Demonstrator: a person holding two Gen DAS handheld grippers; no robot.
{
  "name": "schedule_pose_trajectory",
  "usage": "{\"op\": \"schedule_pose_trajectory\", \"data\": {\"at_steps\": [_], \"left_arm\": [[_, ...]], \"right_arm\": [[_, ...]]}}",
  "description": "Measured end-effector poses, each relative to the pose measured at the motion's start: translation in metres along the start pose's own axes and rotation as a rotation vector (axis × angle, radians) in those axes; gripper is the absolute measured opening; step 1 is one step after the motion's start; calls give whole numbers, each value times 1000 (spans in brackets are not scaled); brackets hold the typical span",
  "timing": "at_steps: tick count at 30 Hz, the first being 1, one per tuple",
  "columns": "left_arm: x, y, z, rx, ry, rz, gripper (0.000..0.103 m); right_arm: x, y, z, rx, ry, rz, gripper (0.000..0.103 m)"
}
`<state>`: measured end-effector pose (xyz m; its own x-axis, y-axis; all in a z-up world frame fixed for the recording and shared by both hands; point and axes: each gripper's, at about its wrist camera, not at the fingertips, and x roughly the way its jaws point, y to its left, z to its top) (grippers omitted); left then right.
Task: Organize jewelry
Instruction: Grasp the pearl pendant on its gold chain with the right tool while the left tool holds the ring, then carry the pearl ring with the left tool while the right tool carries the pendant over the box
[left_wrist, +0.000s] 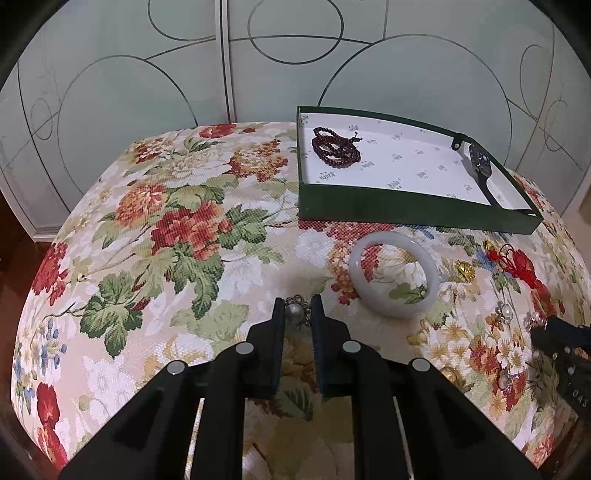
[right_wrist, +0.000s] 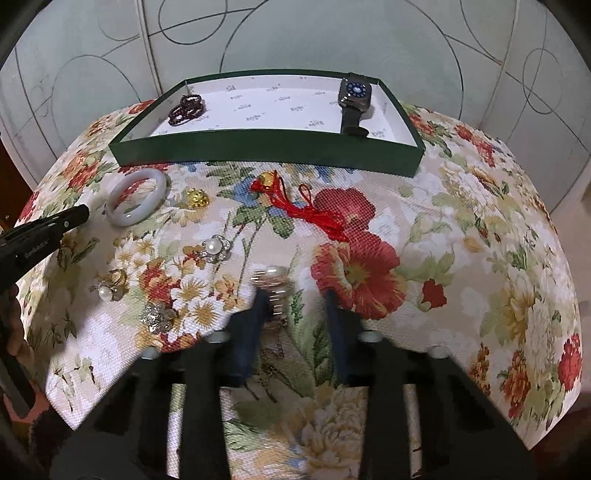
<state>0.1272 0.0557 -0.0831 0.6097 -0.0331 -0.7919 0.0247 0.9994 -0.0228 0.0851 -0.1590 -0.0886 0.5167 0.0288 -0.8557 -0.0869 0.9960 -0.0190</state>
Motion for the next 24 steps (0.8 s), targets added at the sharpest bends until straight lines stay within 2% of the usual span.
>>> {"op": "schedule_pose_trajectory", "data": {"at_steps": [16, 24], "left_arm": [[-10, -5, 1, -2, 0, 2, 14], [-23, -14, 17, 3, -23, -22, 14]], "right_arm": [[-15, -5, 7, 9, -39, 6, 10], [-34, -12, 23, 21, -92, 8, 10]]}}
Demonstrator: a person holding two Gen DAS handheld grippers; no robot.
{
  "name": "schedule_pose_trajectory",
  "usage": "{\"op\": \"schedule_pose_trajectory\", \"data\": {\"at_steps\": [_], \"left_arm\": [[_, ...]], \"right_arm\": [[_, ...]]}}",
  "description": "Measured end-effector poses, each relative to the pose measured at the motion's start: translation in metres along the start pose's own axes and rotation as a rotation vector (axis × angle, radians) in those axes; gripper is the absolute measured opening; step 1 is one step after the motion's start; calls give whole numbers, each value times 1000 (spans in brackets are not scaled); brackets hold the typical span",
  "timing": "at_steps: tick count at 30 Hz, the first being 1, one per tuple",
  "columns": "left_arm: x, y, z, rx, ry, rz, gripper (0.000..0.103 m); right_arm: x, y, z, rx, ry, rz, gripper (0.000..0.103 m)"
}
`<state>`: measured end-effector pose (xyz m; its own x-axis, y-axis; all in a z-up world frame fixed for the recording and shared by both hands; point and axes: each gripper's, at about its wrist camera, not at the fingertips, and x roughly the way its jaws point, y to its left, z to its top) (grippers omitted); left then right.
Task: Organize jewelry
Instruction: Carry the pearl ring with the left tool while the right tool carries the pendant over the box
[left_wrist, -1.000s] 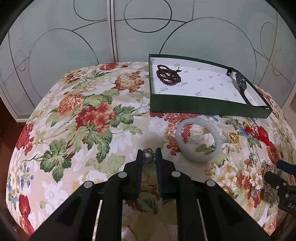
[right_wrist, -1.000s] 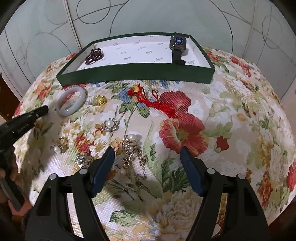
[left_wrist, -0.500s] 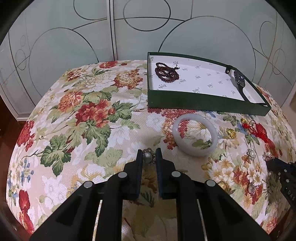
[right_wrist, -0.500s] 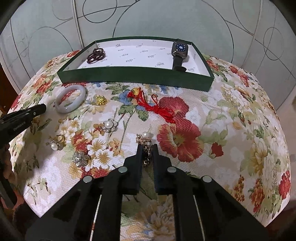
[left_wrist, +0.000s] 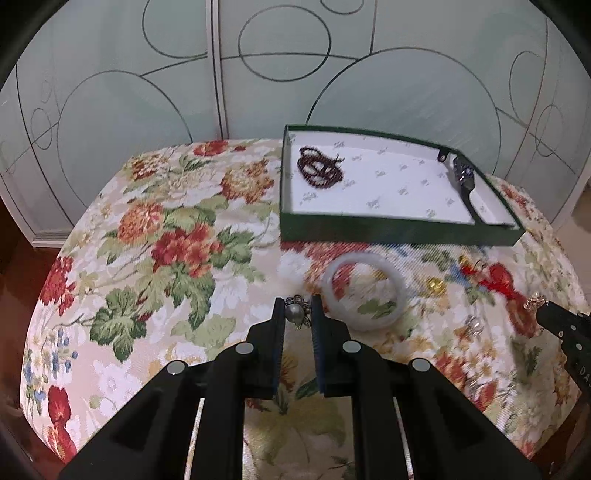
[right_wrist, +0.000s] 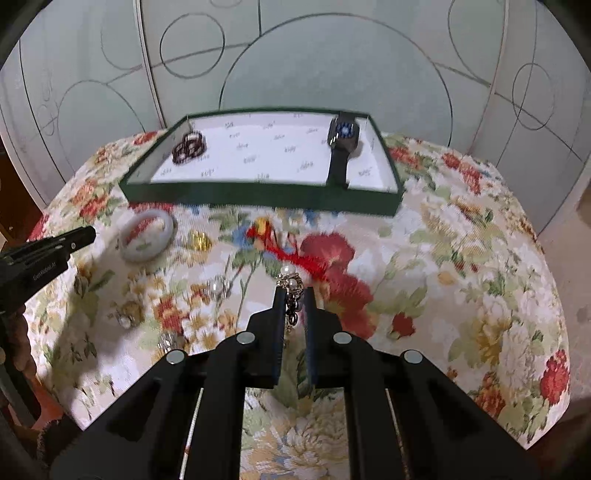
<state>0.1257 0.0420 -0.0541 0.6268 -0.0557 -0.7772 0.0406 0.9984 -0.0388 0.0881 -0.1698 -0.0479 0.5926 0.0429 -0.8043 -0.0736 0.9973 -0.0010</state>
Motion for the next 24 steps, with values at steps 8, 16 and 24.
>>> {"op": "schedule_pose_trajectory", "data": {"at_steps": [8, 16, 24], "left_arm": [[0, -16, 42, 28, -29, -26, 14], [13, -33, 102, 50, -73, -29, 14], [23, -51, 166, 73, -143, -28, 14]], "right_arm": [[-13, -8, 51, 13, -96, 5, 10], [-4, -13, 113, 21, -169, 0, 10], [-3, -20, 173, 20, -250, -20, 10]]}}
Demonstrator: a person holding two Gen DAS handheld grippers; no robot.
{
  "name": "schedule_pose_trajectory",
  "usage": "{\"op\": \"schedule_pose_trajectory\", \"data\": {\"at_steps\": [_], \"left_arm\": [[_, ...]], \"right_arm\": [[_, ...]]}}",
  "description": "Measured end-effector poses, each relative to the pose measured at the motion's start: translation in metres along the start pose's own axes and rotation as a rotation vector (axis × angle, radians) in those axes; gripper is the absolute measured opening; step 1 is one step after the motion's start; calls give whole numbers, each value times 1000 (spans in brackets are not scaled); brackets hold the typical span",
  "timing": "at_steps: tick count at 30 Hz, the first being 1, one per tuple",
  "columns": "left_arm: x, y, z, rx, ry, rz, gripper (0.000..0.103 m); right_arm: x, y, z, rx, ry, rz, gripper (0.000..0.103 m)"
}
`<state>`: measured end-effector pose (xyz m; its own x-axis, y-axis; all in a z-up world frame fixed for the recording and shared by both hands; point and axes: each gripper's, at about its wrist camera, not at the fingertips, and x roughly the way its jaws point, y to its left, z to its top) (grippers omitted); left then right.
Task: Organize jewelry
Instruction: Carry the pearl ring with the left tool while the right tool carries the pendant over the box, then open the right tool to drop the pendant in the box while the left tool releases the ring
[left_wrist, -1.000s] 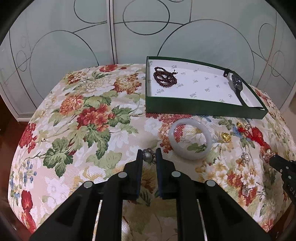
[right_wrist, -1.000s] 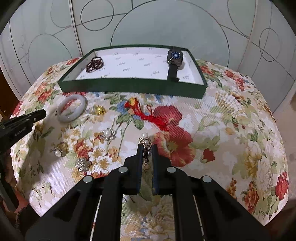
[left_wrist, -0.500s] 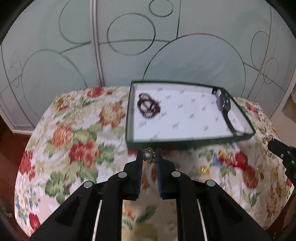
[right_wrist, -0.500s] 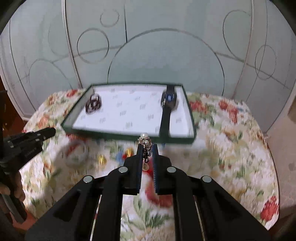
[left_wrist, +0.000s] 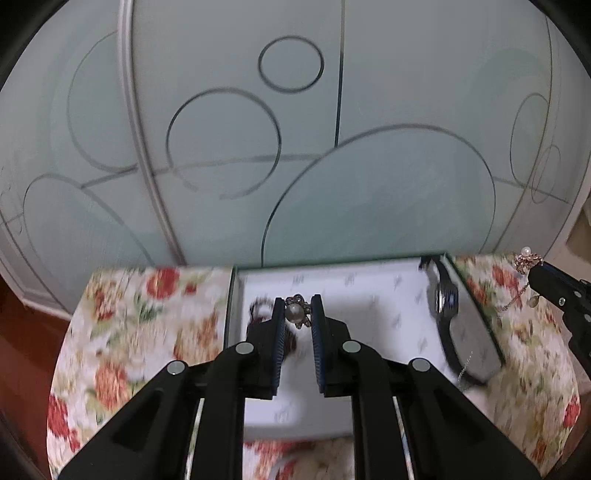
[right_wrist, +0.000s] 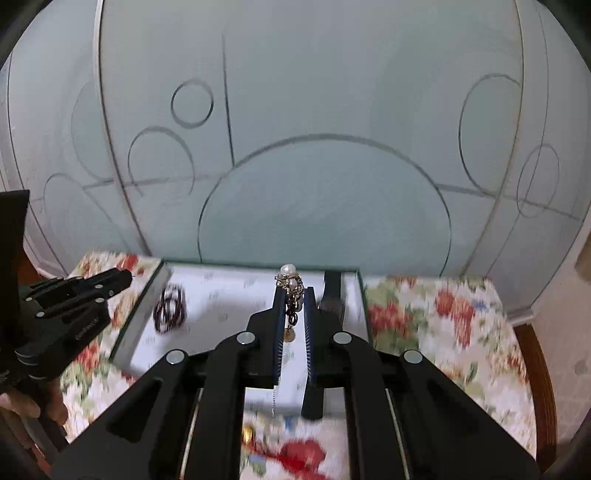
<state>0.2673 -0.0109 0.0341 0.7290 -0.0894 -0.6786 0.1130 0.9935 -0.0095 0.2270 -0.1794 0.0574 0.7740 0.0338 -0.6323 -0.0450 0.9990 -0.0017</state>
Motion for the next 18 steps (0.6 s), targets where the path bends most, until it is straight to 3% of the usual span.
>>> {"op": "schedule_pose_trajectory", "data": {"at_steps": [7, 18], "left_arm": [[31, -7, 17, 20, 11, 16, 14], [105, -3, -38, 15, 197, 49, 14]], "right_arm": [[24, -4, 18, 6, -5, 0, 10], [111, -3, -49, 39, 224, 23, 10]]}}
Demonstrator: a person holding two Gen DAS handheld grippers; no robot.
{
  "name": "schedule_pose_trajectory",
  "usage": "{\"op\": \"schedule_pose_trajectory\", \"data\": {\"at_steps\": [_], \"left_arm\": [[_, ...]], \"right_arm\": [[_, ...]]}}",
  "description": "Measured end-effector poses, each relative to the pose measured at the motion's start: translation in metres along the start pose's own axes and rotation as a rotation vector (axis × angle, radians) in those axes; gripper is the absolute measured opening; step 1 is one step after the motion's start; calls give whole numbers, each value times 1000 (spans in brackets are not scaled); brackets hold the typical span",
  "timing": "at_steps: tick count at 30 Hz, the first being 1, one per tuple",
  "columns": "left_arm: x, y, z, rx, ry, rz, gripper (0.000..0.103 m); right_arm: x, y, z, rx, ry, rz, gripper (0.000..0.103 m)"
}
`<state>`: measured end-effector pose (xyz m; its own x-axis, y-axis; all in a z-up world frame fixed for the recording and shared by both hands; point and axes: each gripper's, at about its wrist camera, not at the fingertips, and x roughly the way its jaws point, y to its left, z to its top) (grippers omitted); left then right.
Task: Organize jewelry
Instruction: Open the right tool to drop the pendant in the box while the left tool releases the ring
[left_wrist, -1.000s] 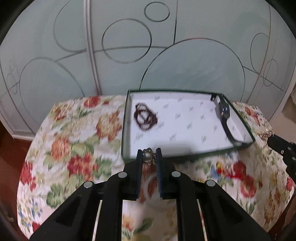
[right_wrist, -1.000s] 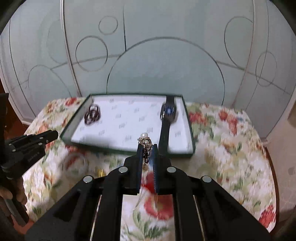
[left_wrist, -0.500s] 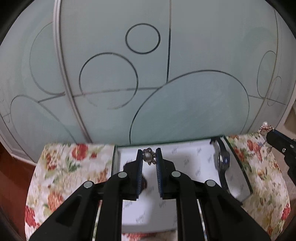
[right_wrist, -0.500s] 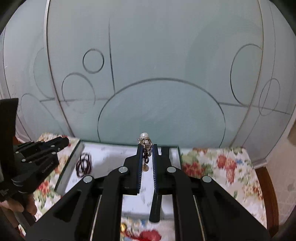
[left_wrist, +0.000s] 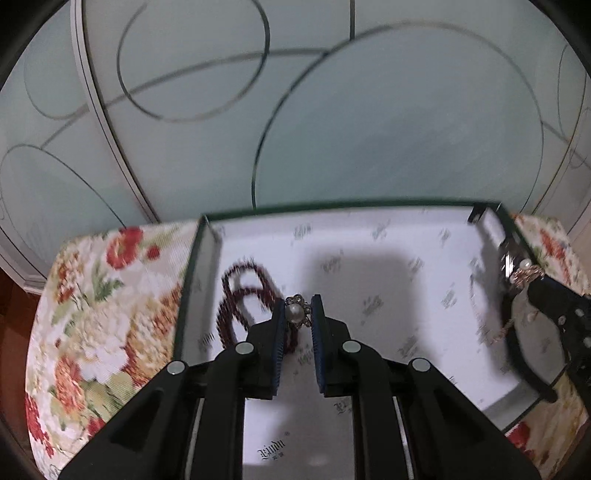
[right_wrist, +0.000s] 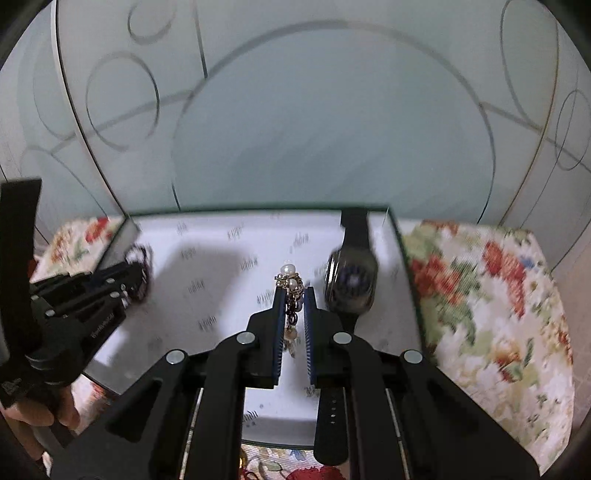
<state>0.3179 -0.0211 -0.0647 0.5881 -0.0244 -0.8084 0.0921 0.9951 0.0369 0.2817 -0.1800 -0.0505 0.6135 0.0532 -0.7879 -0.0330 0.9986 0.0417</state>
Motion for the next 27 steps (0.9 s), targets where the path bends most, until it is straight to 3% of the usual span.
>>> {"op": "schedule_pose_trajectory", "data": {"at_steps": [7, 10, 12, 13, 14, 16, 27], "left_arm": [[11, 2, -10, -10, 27, -1, 14], [12, 3, -10, -18, 33, -6, 16], [13, 3, -10, -17, 37, -16, 28], [13, 1, -11, -14, 36, -16, 34], [11, -1, -12, -12, 31, -10, 47], [9, -4, -14, -15, 13, -4, 61], [-38, 13, -33, -37, -31, -47, 76]], "right_arm": [[29, -2, -17, 1, 69, -19, 10], [32, -6, -18, 16, 77, -19, 18], [30, -7, -17, 21, 64, -18, 46], [27, -8, -17, 19, 50, -22, 50], [24, -8, -17, 16, 43, -24, 51], [16, -9, -17, 11, 30, -25, 51], [-49, -26, -43, 67, -39, 6, 51]]}}
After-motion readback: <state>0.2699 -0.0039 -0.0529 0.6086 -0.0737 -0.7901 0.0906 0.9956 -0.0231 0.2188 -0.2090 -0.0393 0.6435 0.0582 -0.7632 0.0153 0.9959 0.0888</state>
